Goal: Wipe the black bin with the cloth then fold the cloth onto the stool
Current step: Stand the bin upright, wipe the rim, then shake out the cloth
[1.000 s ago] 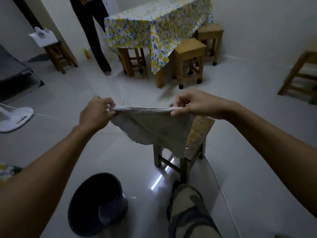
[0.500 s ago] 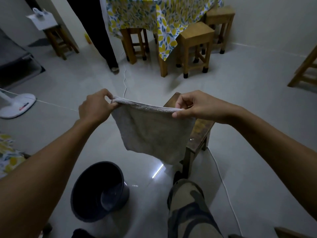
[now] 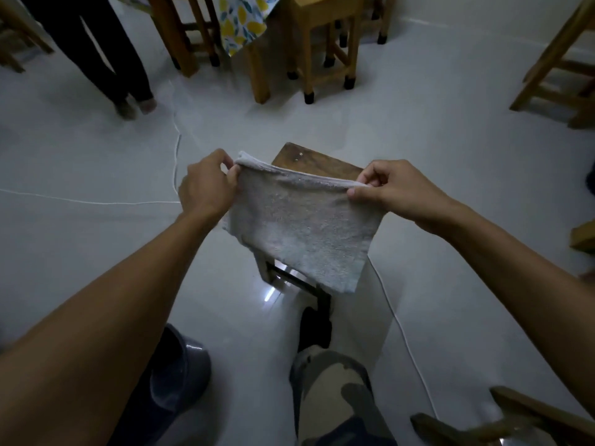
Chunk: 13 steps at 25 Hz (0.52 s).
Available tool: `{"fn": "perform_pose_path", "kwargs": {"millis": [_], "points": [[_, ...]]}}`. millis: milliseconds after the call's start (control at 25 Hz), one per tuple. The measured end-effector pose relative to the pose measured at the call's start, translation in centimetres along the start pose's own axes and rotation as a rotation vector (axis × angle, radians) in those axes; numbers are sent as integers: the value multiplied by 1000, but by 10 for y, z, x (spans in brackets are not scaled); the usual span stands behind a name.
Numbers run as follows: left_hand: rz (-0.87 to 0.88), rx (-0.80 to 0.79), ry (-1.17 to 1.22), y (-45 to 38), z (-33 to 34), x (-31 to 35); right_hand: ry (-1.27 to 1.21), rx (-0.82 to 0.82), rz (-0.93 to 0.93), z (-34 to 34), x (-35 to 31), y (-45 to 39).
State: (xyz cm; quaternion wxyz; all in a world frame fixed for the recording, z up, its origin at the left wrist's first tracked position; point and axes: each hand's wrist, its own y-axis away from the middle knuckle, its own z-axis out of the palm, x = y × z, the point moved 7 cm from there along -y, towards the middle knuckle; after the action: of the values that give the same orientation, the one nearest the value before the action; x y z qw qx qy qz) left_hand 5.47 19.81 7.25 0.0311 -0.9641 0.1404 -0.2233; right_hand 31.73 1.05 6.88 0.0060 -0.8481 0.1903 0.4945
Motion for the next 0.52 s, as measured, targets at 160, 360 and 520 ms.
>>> {"fn": "perform_pose_path", "kwargs": {"millis": [160,360,520], "points": [[47,50,64,-30,44,12,19,178,52,-16,34,-32],[70,117,77,-60,74,39,69,361,101,-24,64,-67],[71,92,182,-78,97,50,-61,515,213,-33,84,-89]]}}
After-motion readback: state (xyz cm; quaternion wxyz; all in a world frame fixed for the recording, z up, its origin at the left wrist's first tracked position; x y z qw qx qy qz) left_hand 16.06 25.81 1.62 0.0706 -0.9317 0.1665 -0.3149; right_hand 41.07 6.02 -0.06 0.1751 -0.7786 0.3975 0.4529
